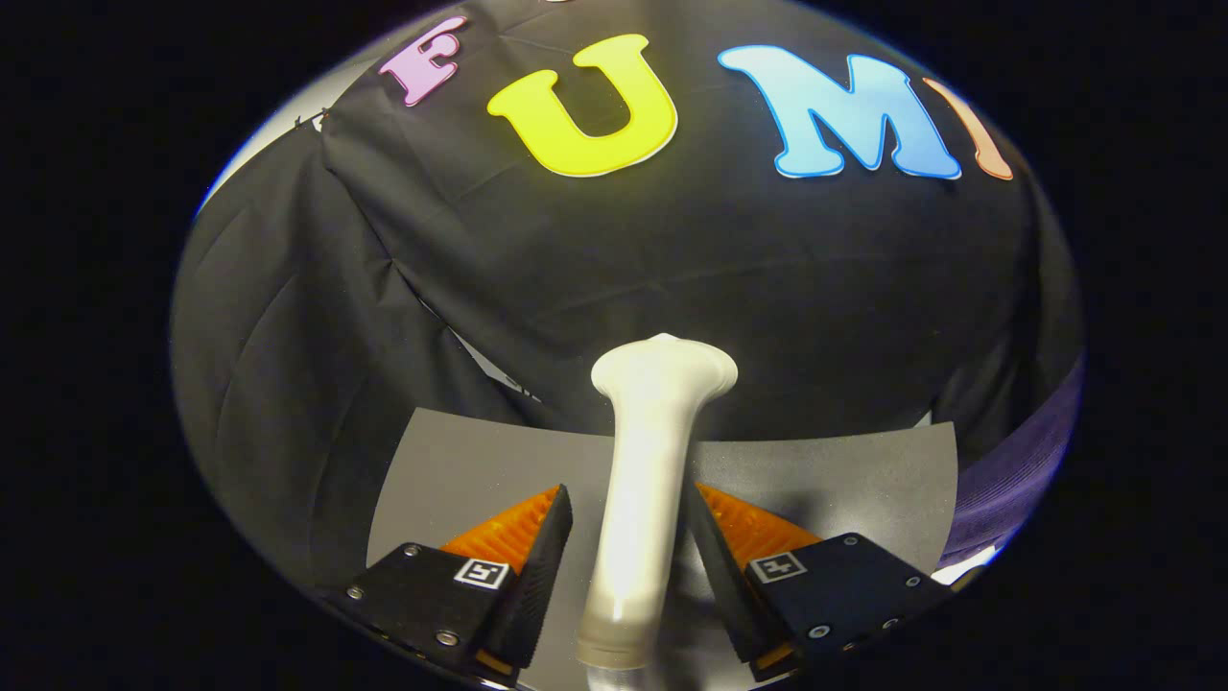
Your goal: Iron the clothes twice with a garment steamer, once on the left side and once on the right side.
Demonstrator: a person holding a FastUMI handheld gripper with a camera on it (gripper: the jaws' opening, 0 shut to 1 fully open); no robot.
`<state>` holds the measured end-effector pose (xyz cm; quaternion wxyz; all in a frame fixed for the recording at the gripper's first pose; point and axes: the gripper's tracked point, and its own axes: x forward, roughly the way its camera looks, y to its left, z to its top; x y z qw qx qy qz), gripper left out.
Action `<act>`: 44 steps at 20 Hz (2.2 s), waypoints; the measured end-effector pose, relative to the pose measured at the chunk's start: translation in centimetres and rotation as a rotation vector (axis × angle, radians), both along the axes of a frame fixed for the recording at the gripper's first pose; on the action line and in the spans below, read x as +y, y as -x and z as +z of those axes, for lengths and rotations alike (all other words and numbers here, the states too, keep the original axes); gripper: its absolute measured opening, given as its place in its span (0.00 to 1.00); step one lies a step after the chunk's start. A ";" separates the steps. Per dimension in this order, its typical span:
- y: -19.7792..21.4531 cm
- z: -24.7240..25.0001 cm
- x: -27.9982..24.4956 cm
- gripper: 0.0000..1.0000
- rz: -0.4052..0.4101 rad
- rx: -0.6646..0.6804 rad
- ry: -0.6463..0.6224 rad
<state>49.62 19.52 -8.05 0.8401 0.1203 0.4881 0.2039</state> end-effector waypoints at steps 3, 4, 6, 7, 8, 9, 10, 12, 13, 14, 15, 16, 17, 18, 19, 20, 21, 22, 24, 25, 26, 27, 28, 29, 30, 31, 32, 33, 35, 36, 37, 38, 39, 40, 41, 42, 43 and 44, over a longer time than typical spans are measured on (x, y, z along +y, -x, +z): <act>-0.1 -0.5 0.1 0.58 0.001 0.016 -0.022; -0.1 -0.5 0.3 0.53 0.008 0.026 -0.031; -0.4 -0.4 0.2 0.47 0.025 0.030 -0.052; -0.3 -0.3 0.1 0.45 0.031 0.038 -0.073; -0.1 0.0 0.1 0.40 0.023 0.047 -0.103; 0.5 0.4 0.2 0.37 0.026 0.043 -0.124; 1.1 0.8 0.3 0.35 0.035 0.023 -0.128; 2.1 1.9 -0.3 0.35 0.035 -0.032 -0.124; 2.7 2.6 -0.5 0.35 0.031 -0.053 -0.135; 3.4 3.2 -0.6 0.35 0.025 -0.072 -0.149; 4.1 3.9 -0.9 0.35 0.029 -0.094 -0.155; 4.8 4.6 -1.3 0.35 0.033 -0.120 -0.151; 5.5 5.4 -1.7 0.35 0.036 -0.153 -0.141; 6.3 5.9 -2.2 0.35 0.037 -0.178 -0.132; 7.1 6.6 -2.9 0.35 0.034 -0.196 -0.131; 8.0 7.1 -3.5 0.35 0.033 -0.216 -0.130; 8.8 7.8 -4.2 0.35 0.026 -0.247 -0.125; 9.8 8.3 -5.0 0.35 0.026 -0.274 -0.109; 11.8 9.2 -6.3 0.35 0.010 -0.314 -0.111; 13.0 9.5 -6.7 0.35 0.007 -0.317 -0.121; 14.2 9.8 -7.2 0.34 0.002 -0.326 -0.133; 15.4 10.2 -7.8 0.34 -0.002 -0.337 -0.139; 16.5 10.4 -8.4 0.34 -0.009 -0.348 -0.142; 17.5 10.8 -9.1 0.34 -0.016 -0.362 -0.142; 18.6 10.9 -9.8 0.35 -0.025 -0.379 -0.139; 19.8 10.8 -10.5 0.35 -0.027 -0.387 -0.134; 21.0 10.6 -11.0 0.35 -0.028 -0.389 -0.134; 22.2 10.4 -11.6 0.35 -0.022 -0.382 -0.136; 24.6 9.7 -12.9 0.34 -0.030 -0.373 -0.149; 25.6 9.3 -13.7 0.35 -0.038 -0.370 -0.146; 26.3 9.1 -14.6 0.35 -0.057 -0.379 -0.146; 27.0 8.8 -15.4 0.34 -0.067 -0.380 -0.143; 27.6 8.3 -15.9 0.34 -0.084 -0.382 -0.147; 28.6 8.1 -16.7 0.34 -0.100 -0.385 -0.148; 29.4 7.7 -17.6 0.34 -0.118 -0.390 -0.148; 30.1 7.4 -18.7 0.35 -0.142 -0.398 -0.151; 30.9 7.0 -19.5 0.35 -0.160 -0.405 -0.156; 31.7 6.6 -20.0 0.34 -0.179 -0.413 -0.164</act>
